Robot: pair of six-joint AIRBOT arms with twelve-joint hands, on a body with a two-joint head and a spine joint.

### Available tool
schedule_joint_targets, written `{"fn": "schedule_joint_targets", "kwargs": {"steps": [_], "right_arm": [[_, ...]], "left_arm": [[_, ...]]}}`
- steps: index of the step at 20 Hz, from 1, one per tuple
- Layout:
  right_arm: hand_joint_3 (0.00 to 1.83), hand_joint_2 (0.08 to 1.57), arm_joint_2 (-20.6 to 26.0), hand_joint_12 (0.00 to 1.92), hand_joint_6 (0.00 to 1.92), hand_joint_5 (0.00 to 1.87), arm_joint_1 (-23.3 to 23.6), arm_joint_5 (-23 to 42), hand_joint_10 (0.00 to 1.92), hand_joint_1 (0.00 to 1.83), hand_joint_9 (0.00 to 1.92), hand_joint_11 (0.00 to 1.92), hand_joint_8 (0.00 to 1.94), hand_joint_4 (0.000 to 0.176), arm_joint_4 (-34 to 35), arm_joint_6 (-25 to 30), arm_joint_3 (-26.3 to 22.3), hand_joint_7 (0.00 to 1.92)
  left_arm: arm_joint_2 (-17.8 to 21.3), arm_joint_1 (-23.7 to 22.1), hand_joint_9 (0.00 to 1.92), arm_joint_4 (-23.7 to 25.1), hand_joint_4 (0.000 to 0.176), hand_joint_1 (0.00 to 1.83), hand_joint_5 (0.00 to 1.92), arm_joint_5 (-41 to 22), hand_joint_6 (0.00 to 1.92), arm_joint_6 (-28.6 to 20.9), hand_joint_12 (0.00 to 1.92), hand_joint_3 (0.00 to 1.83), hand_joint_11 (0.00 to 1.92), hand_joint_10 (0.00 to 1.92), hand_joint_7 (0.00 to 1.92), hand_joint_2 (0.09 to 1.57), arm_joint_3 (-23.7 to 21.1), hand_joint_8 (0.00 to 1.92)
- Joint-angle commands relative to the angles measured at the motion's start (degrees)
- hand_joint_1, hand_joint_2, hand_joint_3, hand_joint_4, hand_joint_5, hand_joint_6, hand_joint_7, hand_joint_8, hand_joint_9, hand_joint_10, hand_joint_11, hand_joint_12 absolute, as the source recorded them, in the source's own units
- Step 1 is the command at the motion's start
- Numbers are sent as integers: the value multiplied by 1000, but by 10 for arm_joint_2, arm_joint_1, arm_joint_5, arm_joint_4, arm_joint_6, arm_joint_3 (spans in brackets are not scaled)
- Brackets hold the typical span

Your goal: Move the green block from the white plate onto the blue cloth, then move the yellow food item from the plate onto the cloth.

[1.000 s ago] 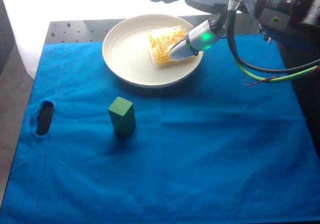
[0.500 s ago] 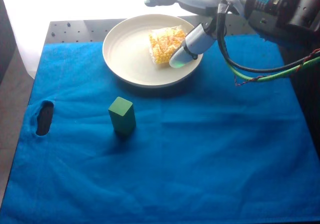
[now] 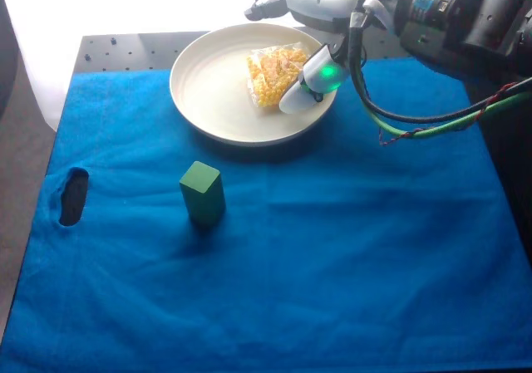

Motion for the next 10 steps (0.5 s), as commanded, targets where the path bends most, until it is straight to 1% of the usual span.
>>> {"fn": "schedule_joint_targets", "kwargs": {"steps": [1, 2, 3, 4, 5, 6, 7, 8, 9, 10], "right_arm": [[3, 725, -3, 1160, 7, 388, 1, 43, 38, 726, 571, 198, 10, 56, 13, -1, 4, 538], [2, 746, -5, 1230, 2, 399, -3, 43, 26, 746, 589, 197, 3, 41, 13, -1, 8, 531], [3, 744, -6, 1290, 1, 401, -6, 43, 16, 767, 604, 173, 0, 43, 13, -1, 10, 522], [3, 768, -8, 1419, 2, 418, -8, 43, 34, 781, 670, 207, 3, 37, 13, -1, 11, 548], [1, 770, -9, 1518, 2, 435, -10, 43, 60, 781, 753, 280, 12, 26, 13, -1, 12, 612], [1, 770, -10, 1518, 2, 435, -12, 43, 60, 781, 753, 280, 12, 26, 13, -1, 12, 612], [1, 773, -11, 1490, 0, 432, -14, 43, 43, 763, 738, 287, 6, 11, 13, -1, 13, 619], [1, 781, -11, 1423, 0, 423, -16, 42, 21, 763, 704, 239, 0, 8, 13, -1, 14, 599], [0, 780, -13, 1426, 0, 422, -18, 42, 32, 752, 736, 274, 5, 0, 14, -1, 18, 610], [1, 785, -14, 1446, 2, 425, -18, 42, 52, 741, 788, 323, 16, 0, 14, -1, 19, 641]], "left_arm": [[-3, -11, 81, -10, 139, 461, 0, -58, 0, -1, 59, 0, 103, 13, 61, 732, -1, 3], [-3, -11, 85, -10, 144, 481, 0, -59, 0, -1, 58, 0, 97, 13, 80, 735, -1, 10], [-3, -11, 107, -10, 105, 488, 0, -59, 0, -1, 76, 0, 129, 16, 120, 751, -1, 18], [-3, -11, 105, -10, 91, 473, 0, -59, 0, -1, 81, 0, 135, 13, 118, 757, -1, 14], [-3, -11, 105, -10, 88, 467, 0, -58, 0, -1, 69, 0, 104, 11, 137, 746, -1, 18], [-3, -11, 105, -10, 88, 467, 0, -58, 0, -1, 69, 0, 104, 11, 137, 746, -2, 18], [-3, -11, 117, -10, 89, 459, 0, -57, 0, -1, 74, 0, 112, 14, 138, 749, -2, 14], [-3, -11, 132, -10, 87, 438, 0, -57, 0, -1, 79, 0, 122, 17, 141, 745, -2, 13], [-3, -11, 128, -10, 91, 446, 0, -57, 0, -1, 78, 0, 117, 13, 139, 740, -2, 10], [-3, -11, 129, -10, 88, 446, 0, -57, 0, -1, 83, 0, 125, 12, 138, 747, -3, 8]]}}
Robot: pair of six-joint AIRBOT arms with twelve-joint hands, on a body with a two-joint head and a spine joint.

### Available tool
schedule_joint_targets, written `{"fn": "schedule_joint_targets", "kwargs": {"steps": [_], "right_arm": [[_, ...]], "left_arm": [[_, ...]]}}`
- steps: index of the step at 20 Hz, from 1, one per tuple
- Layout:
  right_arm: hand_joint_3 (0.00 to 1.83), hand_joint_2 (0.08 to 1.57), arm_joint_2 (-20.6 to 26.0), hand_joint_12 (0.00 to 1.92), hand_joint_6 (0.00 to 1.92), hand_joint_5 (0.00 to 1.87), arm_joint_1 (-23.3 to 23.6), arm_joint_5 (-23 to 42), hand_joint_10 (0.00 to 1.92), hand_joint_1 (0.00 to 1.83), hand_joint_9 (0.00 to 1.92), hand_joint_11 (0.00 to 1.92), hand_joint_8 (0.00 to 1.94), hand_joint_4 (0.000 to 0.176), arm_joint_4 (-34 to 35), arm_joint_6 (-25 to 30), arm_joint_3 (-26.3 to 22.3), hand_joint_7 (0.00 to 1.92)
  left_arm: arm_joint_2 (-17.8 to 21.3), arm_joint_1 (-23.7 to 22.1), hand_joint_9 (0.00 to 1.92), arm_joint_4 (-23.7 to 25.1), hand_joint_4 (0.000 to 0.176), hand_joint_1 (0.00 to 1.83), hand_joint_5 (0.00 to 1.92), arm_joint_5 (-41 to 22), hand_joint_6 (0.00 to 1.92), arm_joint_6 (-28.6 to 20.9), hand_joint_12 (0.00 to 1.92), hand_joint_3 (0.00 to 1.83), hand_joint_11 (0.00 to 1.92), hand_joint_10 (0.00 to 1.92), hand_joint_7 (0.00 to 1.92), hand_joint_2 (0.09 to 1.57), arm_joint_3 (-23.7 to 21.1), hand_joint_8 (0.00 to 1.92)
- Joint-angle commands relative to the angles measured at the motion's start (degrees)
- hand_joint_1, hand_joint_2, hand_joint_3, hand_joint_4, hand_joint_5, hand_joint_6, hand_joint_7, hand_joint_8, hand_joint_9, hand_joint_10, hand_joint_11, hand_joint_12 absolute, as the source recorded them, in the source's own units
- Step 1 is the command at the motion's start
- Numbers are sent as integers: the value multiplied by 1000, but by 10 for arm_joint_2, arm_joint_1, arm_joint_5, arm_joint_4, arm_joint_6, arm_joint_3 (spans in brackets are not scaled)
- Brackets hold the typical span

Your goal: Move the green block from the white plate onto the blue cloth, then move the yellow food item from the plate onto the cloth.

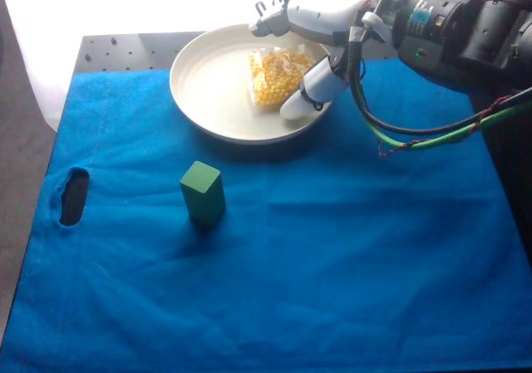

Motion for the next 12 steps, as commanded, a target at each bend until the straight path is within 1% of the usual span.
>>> {"fn": "schedule_joint_targets", "kwargs": {"steps": [1, 2, 3, 4, 5, 6, 7, 8, 9, 10, 11, 12], "right_arm": [[2, 800, -3, 1498, 1, 432, 0, 32, 91, 732, 863, 311, 21, 0, 9, -1, 5, 708], [2, 834, -5, 1337, 4, 489, 0, 31, 16, 735, 725, 265, 2, 0, 9, -1, 7, 678], [2, 834, -5, 1337, 4, 489, -1, 30, 16, 735, 725, 265, 2, 0, 9, -1, 8, 678], [2, 851, -6, 1824, 20, 633, -1, 29, 1112, 870, 757, 555, 509, 0, 9, -1, 9, 947], [2, 851, -6, 1824, 20, 633, -1, 29, 1112, 870, 757, 555, 509, 0, 9, -1, 9, 947], [0, 847, -6, 1902, 9, 678, -1, 29, 1443, 897, 722, 638, 863, 0, 9, -1, 9, 884], [2, 870, -6, 1884, 8, 788, -1, 29, 1311, 936, 765, 617, 771, 0, 9, -1, 9, 931], [2, 882, -7, 1904, 7, 819, -1, 29, 1323, 929, 757, 598, 768, 0, 9, -1, 9, 928], [3, 899, -7, 1918, 6, 852, -1, 29, 1369, 934, 732, 592, 769, 0, 9, -1, 9, 902], [1, 906, -7, 1920, 5, 891, -1, 29, 1498, 953, 723, 627, 929, 0, 9, -1, 9, 864], [1, 913, -7, 1921, 4, 911, -1, 29, 1465, 974, 716, 605, 937, 0, 10, -1, 9, 851], [3, 923, -8, 1921, 6, 926, -1, 29, 1464, 991, 742, 630, 956, 0, 12, -1, 9, 875]], "left_arm": [[-3, -11, 134, -10, 89, 447, 0, -57, 0, -1, 85, 0, 129, 13, 137, 749, -1, 7], [-3, -11, 113, -10, 116, 442, 0, -58, 0, -1, 85, 0, 125, 2, 141, 731, -2, 6], [-3, -11, 113, -10, 116, 442, 0, -58, 0, -1, 85, 0, 125, 2, 141, 731, -2, 6], [-3, -10, 91, -10, 127, 447, 0, -58, 0, -1, 94, 0, 139, 0, 146, 732, -2, 6], [-3, -10, 91, -10, 127, 447, 0, -59, 0, -1, 94, 0, 139, 0, 146, 732, -2, 6], [-3, -10, 91, -10, 125, 448, 0, -59, 0, -1, 95, 0, 138, 1, 143, 735, -3, 4], [-3, -10, 111, -10, 121, 470, 0, -60, 0, -1, 107, 4, 160, 9, 137, 751, -3, 1], [-3, -10, 121, -10, 126, 476, 0, -60, 0, -1, 115, 4, 176, 12, 138, 753, -3, 1], [-3, -10, 139, -10, 122, 460, 0, -60, 0, -1, 121, 11, 191, 16, 142, 773, -3, 3], [-3, -9, 151, -10, 123, 455, 0, -60, 0, -1, 121, 11, 190, 20, 139, 775, -3, 1], [-3, -8, 149, -10, 123, 459, 0, -60, 0, -1, 119, 10, 184, 16, 135, 777, -3, 0], [-3, -5, 154, -11, 121, 472, 0, -61, 0, -1, 116, 6, 174, 16, 132, 773, -3, 0]]}}
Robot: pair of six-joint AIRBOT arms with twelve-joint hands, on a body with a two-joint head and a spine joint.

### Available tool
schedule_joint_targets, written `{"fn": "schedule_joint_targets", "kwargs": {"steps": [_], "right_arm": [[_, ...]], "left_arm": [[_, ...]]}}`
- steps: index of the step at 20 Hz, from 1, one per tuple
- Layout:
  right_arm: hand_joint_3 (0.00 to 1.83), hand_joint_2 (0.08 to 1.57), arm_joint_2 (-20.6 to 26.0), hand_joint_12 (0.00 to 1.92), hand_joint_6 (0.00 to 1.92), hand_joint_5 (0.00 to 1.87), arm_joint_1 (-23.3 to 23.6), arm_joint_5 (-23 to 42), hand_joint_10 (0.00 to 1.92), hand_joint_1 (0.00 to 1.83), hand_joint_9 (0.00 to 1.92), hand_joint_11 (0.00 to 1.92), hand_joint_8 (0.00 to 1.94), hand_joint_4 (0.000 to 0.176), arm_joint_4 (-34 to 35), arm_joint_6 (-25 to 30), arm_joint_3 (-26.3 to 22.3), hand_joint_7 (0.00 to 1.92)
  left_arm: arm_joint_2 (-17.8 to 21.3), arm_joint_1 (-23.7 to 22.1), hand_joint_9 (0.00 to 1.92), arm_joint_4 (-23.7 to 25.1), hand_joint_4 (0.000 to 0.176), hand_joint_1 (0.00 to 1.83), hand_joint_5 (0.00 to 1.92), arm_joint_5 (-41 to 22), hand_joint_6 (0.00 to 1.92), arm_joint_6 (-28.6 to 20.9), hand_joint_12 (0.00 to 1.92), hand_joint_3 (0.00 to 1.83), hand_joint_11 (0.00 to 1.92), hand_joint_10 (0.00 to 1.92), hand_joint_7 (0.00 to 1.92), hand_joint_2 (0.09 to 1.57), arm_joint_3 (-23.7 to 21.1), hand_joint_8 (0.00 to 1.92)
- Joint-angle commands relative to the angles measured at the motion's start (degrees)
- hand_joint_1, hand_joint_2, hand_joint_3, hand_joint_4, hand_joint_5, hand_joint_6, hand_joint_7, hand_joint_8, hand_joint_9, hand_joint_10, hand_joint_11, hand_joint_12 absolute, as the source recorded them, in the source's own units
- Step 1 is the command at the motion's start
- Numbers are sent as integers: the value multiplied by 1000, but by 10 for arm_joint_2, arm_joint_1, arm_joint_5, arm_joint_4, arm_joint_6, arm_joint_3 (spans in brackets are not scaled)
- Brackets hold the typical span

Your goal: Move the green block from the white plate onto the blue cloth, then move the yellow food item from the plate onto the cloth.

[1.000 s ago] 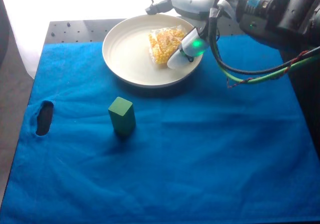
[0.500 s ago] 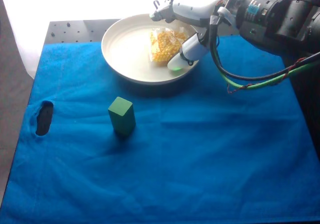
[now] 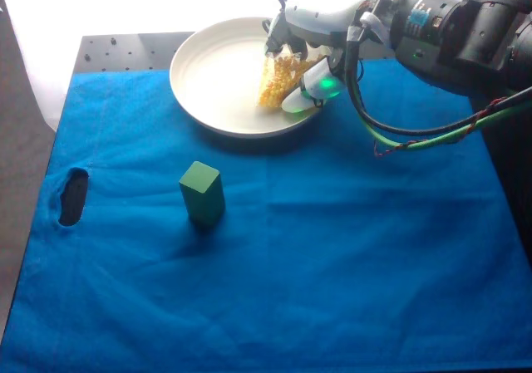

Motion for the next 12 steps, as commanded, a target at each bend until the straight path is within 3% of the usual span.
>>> {"fn": "schedule_joint_targets", "kwargs": {"steps": [1, 2, 6, 7, 8, 9, 10, 11, 12], "right_arm": [[3, 923, -2, 1921, 6, 926, 1, 28, 1464, 991, 742, 630, 956, 0, 4, -7, 3, 875], [0, 920, -2, 1921, 1, 937, 1, 33, 1728, 1013, 776, 777, 1312, 0, 4, -7, 3, 836], [0, 923, 10, 1921, 8, 964, 2, 73, 1693, 1041, 749, 714, 1324, 0, 14, -7, -2, 843], [0, 923, 11, 1921, 7, 1013, 4, 77, 1788, 1078, 630, 616, 1405, 0, 14, -7, -2, 758], [5, 979, 12, 1921, 352, 1227, 6, 80, 1888, 1167, 637, 685, 1524, 0, 14, -7, -3, 739], [2, 996, 14, 1921, 458, 1251, 6, 82, 1914, 1192, 588, 678, 1626, 0, 15, -7, -5, 668], [1, 1001, 14, 1921, 491, 1251, 7, 83, 1539, 1186, 260, 142, 1207, 0, 15, -7, -5, 537], [1, 1004, 14, 1787, 508, 1248, 7, 83, 1093, 1180, 176, 28, 677, 0, 15, -7, -3, 552], [0, 1006, 13, 1555, 514, 1246, 7, 83, 762, 1177, 166, 5, 300, 0, 15, -7, -3, 569]], "left_arm": [[0, -4, 154, -12, 121, 472, 0, -60, 0, -1, 116, 6, 174, 16, 132, 773, 0, 0], [0, -3, 134, -13, 119, 479, 0, -60, 0, -2, 101, 12, 135, 4, 99, 796, 1, 0], [0, 4, 140, -20, 114, 475, 0, -59, 0, -2, 108, 3, 141, 5, 94, 782, 3, 0], [0, 8, 154, -23, 124, 494, 0, -59, 0, -2, 110, 2, 135, 9, 99, 780, 4, 3], [0, 12, 154, -25, 131, 504, 0, -60, 0, -2, 109, 0, 125, 8, 101, 771, 5, 3], [0, 14, 143, -27, 140, 529, 0, -61, 0, -2, 106, 0, 110, 3, 93, 762, 5, 0], [0, 16, 139, -27, 134, 520, 0, -61, 0, -2, 107, 0, 104, 1, 90, 761, 5, 0], [-2, 16, 148, -29, 138, 511, 0, -62, 0, -2, 116, 0, 116, 4, 94, 748, 6, 2], [-4, 15, 130, -30, 143, 517, 0, -64, 0, -2, 120, 0, 113, 0, 86, 747, 6, 0]]}}
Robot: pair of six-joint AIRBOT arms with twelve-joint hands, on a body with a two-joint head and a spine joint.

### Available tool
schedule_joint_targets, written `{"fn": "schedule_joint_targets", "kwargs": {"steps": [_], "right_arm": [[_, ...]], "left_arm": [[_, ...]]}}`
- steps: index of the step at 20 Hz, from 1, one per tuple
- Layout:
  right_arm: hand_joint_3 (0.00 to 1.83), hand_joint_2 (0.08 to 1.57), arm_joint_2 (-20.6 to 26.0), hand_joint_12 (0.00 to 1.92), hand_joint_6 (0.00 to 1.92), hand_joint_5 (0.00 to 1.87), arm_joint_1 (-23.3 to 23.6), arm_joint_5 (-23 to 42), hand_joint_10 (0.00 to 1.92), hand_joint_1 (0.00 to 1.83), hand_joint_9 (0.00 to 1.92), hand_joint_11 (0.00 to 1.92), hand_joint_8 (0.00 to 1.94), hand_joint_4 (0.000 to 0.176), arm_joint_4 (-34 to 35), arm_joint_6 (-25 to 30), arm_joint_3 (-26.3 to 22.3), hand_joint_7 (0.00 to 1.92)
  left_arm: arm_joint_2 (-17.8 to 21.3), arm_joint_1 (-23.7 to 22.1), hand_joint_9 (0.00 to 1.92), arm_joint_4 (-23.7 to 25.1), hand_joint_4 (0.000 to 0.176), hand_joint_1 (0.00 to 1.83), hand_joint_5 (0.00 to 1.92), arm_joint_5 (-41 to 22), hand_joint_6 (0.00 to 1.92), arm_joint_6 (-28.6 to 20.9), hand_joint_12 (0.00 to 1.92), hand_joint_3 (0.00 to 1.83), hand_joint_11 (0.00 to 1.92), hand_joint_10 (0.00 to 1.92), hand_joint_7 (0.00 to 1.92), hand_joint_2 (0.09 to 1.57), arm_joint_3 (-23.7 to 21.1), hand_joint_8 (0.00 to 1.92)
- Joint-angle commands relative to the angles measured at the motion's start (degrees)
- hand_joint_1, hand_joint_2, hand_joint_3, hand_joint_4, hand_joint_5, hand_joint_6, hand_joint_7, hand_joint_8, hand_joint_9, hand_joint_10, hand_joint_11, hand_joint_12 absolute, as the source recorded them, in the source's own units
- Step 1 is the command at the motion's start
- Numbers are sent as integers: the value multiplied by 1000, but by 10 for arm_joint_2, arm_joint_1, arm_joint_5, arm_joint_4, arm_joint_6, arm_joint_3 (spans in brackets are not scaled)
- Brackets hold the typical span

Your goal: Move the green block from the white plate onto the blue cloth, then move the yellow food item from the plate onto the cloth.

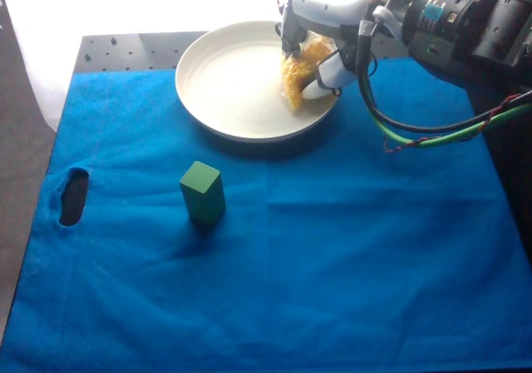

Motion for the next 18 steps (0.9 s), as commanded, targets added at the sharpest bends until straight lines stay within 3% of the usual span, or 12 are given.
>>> {"fn": "schedule_joint_targets", "kwargs": {"steps": [1, 2, 3, 4, 5, 6, 11, 12, 14, 15, 16, 18], "right_arm": [[2, 1003, -1, 1848, 477, 1260, 7, 47, 1424, 1199, 330, 234, 964, 0, 15, -3, -2, 625], [1, 1002, -1, 1906, 474, 1263, 7, 49, 1481, 1203, 319, 224, 1053, 0, 15, -3, -3, 605], [0, 999, 0, 1853, 463, 1269, 7, 55, 1219, 1203, 167, 44, 779, 0, 17, -3, -2, 522], [0, 1007, 1, 1679, 510, 1244, 7, 64, 955, 1199, 233, 8, 501, 0, 26, -3, -2, 619], [1, 1015, 5, 1702, 562, 1217, 7, 74, 939, 1189, 296, 1, 432, 0, 36, -3, -4, 689], [1, 1025, 12, 1877, 615, 1188, 7, 82, 1334, 1180, 337, 118, 795, 0, 41, -3, -12, 681], [0, 1033, 64, 1735, 646, 1175, 9, 135, 806, 1139, 531, 47, 324, 0, 66, -3, -73, 910], [13, 1060, 76, 1605, 468, 1238, 9, 151, 874, 1234, 669, 239, 941, 0, 69, -3, -88, 945], [0, 1093, 103, 1642, 556, 1209, 11, 170, 908, 1250, 625, 190, 1164, 0, 76, -3, -123, 882], [6, 1111, 117, 1561, 793, 1132, 11, 179, 744, 1247, 598, 124, 1117, 0, 77, -3, -141, 843], [1, 1089, 131, 1387, 846, 1063, 11, 191, 505, 1186, 512, 24, 489, 0, 77, -3, -158, 769], [2, 1057, 164, 1260, 773, 1099, 11, 206, 171, 1185, 538, 0, 60, 0, 82, -3, -195, 844]], "left_arm": [[-2, -7, 136, -12, 146, 504, 0, -63, 0, -2, 131, 0, 125, 4, 87, 737, 3, 1], [-2, -7, 135, -12, 153, 498, 0, -62, 0, -2, 225, 9, 78, 0, 77, 733, 3, 3], [-2, -6, 145, -12, 158, 490, 0, -62, 0, -2, 403, 5, 15, 1, 82, 735, 4, 3], [-2, -4, 148, -13, 144, 478, 0, -62, 0, -2, 454, 3, 2, 2, 86, 739, 5, 2], [-2, -1, 150, -15, 141, 488, 0, -62, 0, -2, 462, 2, 0, 2, 87, 738, 5, 2], [-2, 1, 137, -16, 137, 489, 0, -62, 0, -2, 427, 4, 0, 2, 79, 750, 6, 2], [-1, 14, 144, -27, 136, 498, 0, -60, 0, -2, 340, 1, 0, 3, 101, 746, 10, 5], [-1, 18, 144, -30, 131, 504, 0, -59, 0, -2, 299, 1, 0, 2, 114, 747, 11, 5], [0, 23, 134, -37, 135, 517, 0, -58, 0, -2, 348, 0, 0, 0, 120, 746, 12, 0], [1, 23, 129, -39, 130, 528, 0, -57, 0, -2, 383, 1, 0, 1, 119, 751, 12, 0], [2, 23, 132, -40, 132, 542, 0, -54, 0, -2, 420, 0, 0, 1, 122, 749, 13, 0], [2, 24, 137, -41, 134, 536, 0, -52, 0, -2, 405, 0, 0, 3, 115, 746, 13, 1]]}}
